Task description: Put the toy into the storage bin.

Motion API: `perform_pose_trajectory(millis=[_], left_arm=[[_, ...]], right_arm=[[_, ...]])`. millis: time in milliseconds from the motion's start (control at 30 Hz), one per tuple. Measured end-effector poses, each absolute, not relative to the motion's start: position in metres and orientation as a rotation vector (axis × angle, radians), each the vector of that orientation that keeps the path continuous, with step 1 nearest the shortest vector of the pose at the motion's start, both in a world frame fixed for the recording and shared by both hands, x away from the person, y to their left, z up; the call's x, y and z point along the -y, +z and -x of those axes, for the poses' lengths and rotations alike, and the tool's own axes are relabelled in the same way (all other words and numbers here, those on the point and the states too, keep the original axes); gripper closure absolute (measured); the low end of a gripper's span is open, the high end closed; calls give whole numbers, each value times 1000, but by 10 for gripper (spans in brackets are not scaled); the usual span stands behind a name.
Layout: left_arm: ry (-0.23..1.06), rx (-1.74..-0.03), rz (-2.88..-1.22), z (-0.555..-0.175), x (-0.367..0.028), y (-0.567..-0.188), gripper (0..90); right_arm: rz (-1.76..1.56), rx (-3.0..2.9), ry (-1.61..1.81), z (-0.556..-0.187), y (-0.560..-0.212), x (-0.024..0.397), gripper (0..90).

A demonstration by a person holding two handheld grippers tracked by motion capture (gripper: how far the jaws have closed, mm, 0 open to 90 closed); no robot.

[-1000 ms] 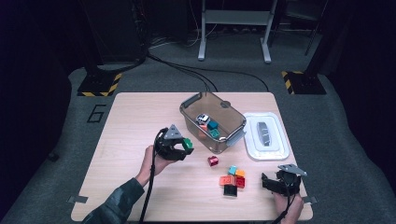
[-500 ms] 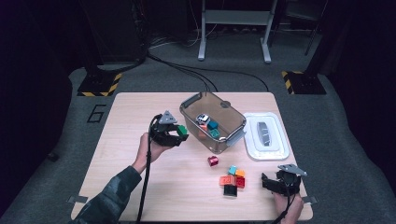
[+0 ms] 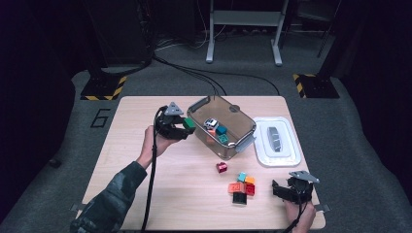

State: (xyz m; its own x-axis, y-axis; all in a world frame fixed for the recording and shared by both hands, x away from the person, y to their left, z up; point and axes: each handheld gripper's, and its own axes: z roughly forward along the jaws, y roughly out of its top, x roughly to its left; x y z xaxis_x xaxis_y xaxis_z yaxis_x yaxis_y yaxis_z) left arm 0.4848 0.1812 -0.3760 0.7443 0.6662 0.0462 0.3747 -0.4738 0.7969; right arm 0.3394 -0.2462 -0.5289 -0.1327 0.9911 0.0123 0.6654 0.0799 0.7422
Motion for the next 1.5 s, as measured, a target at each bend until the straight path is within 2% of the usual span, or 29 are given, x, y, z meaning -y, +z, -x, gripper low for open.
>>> perform_pose_trajectory(millis=[767, 1500], left_arm=[[478, -807, -2125, -523, -167, -351, 435], [388, -881, -2197, -550, -134, -374, 434]], right_arm=[[-1628, -1858, 837, -340, -529, 247, 104], [-1628, -1859, 838, -340, -529, 246, 105]])
